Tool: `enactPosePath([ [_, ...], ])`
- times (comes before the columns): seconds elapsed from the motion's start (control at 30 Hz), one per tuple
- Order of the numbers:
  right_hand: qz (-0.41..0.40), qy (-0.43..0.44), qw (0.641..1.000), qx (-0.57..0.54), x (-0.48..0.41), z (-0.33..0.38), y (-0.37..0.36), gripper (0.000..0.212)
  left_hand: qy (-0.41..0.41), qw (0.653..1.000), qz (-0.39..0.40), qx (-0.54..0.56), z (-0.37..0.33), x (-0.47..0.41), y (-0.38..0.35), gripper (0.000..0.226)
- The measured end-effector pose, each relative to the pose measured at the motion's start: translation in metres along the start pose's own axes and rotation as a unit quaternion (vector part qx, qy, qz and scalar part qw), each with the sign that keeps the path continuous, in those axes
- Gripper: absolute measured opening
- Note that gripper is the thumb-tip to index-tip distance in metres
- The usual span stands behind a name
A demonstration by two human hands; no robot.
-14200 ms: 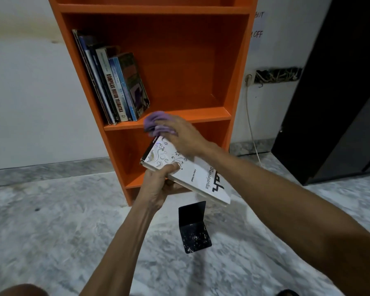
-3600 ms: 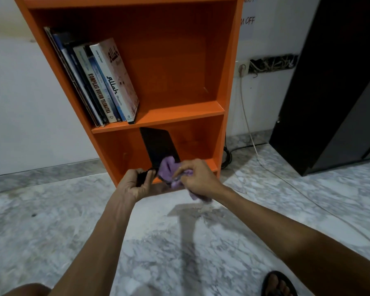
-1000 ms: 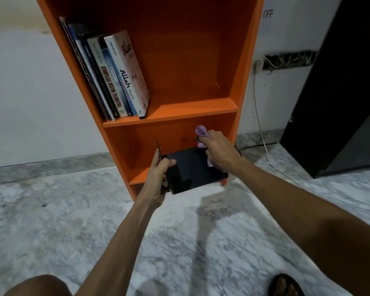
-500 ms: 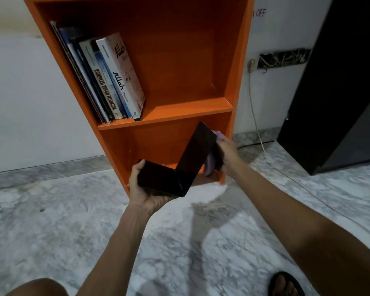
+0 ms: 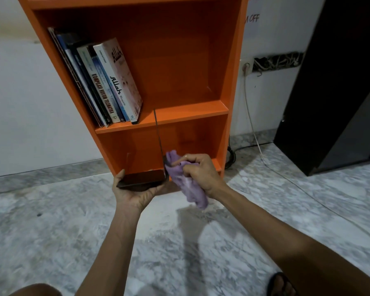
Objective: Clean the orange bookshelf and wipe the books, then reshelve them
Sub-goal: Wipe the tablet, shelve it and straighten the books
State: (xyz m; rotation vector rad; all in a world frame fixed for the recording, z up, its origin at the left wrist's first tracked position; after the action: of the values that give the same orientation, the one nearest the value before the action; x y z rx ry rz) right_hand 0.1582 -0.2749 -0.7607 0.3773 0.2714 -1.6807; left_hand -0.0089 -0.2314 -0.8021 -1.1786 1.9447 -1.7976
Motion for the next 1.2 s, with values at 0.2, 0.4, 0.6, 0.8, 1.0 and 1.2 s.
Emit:
enactPosePath([
  [0.2, -0.129, -0.086, 0.987, -0.051, -0.022, 0.001, 0.027, 0.022, -0.025, 0.999, 0.02, -0.024, 0.007, 0.008, 0.002, 0.063],
  [0.4, -0.113, -0.169, 0.978, -0.052, -0.05, -0.014, -0.022, 0.032, -0.057, 0.995, 0.003, -0.076, 0.017, 0.008, -0.005, 0.048],
  [0.6, -0.159, -0.203, 0.953, -0.157, -0.062, 0.014, -0.009, 0.028, 0.027, 0.994, -0.047, -0.091, 0.012, 0.012, 0.002, 0.056],
  [0.8, -0.205, -0.11, 0.962, -0.145, -0.076, 0.045, 0.025, 0.032, 0.049, 0.996, -0.059, -0.038, 0.008, 0.006, 0.001, 0.055],
  [1.0, -0.07, 0.229, 0.936, 0.259, -0.063, 0.07, 0.025, 0.032, 0.01, 0.989, -0.123, -0.079, 0.006, 0.008, -0.02, 0.053],
  [1.2, 0.257, 0.229, 0.801, 0.489, -0.023, 0.012, -0.019, 0.022, -0.065, 0.975, -0.148, -0.153, -0.002, 0.006, -0.03, 0.052],
])
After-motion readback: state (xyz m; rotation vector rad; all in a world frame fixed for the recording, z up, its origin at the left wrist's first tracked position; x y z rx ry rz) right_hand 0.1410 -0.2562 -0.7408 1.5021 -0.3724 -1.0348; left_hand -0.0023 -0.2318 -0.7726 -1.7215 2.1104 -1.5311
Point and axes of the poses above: each hand's wrist, its own x-axis away from the middle knuckle, its own y-axis out of the back of the hand, z = x × y, the point moved 4 cm from there along -x, towards the middle knuckle, and after that the axes turned 15 degrees about y, right-handed, at the moved point
